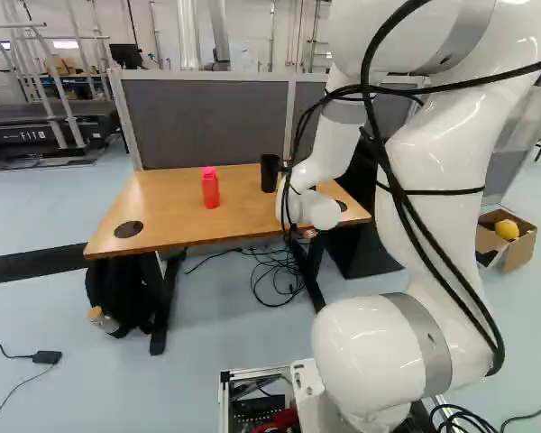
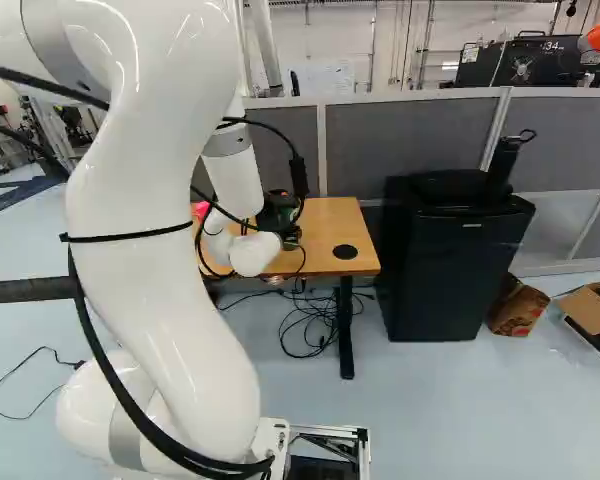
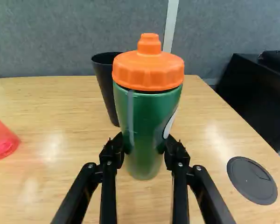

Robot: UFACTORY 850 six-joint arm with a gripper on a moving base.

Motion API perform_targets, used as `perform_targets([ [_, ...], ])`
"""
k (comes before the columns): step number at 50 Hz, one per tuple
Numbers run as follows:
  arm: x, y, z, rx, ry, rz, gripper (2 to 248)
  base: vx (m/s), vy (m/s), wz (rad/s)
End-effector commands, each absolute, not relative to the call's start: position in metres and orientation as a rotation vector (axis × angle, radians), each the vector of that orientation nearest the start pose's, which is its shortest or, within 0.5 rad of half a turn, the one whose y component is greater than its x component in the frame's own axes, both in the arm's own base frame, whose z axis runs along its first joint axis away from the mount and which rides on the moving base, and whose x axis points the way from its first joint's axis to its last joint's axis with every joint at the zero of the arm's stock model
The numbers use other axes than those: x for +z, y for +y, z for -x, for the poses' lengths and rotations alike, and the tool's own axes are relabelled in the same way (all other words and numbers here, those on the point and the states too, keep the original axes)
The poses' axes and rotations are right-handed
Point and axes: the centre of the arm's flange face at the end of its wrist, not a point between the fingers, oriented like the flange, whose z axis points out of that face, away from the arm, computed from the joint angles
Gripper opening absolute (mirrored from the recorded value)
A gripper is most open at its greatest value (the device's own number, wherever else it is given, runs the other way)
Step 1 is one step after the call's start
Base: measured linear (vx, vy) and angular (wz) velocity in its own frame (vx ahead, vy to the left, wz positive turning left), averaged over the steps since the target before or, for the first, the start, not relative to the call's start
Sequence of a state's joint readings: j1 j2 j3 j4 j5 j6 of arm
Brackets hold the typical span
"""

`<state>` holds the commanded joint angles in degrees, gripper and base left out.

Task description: Pick up the green bottle from the table

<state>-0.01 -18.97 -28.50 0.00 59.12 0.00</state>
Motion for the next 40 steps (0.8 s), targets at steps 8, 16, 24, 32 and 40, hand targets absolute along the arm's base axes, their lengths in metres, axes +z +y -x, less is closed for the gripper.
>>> perform_targets([
  [8,0.311,0.0,-0.424,-1.784,0.0,2.586,108,0.0,0.0,0.0],
  [16,0.32,0.0,-0.41,-1.799,-0.001,2.575,108,0.0,0.0,0.0],
  [24,0.329,0.001,-0.393,-1.814,-0.005,2.562,108,0.0,0.0,0.0],
  [32,0.338,0.003,-0.375,-1.831,-0.01,2.547,108,0.0,0.0,0.0],
  [40,0.346,0.004,-0.357,-1.852,-0.015,2.529,108,0.0,0.0,0.0],
])
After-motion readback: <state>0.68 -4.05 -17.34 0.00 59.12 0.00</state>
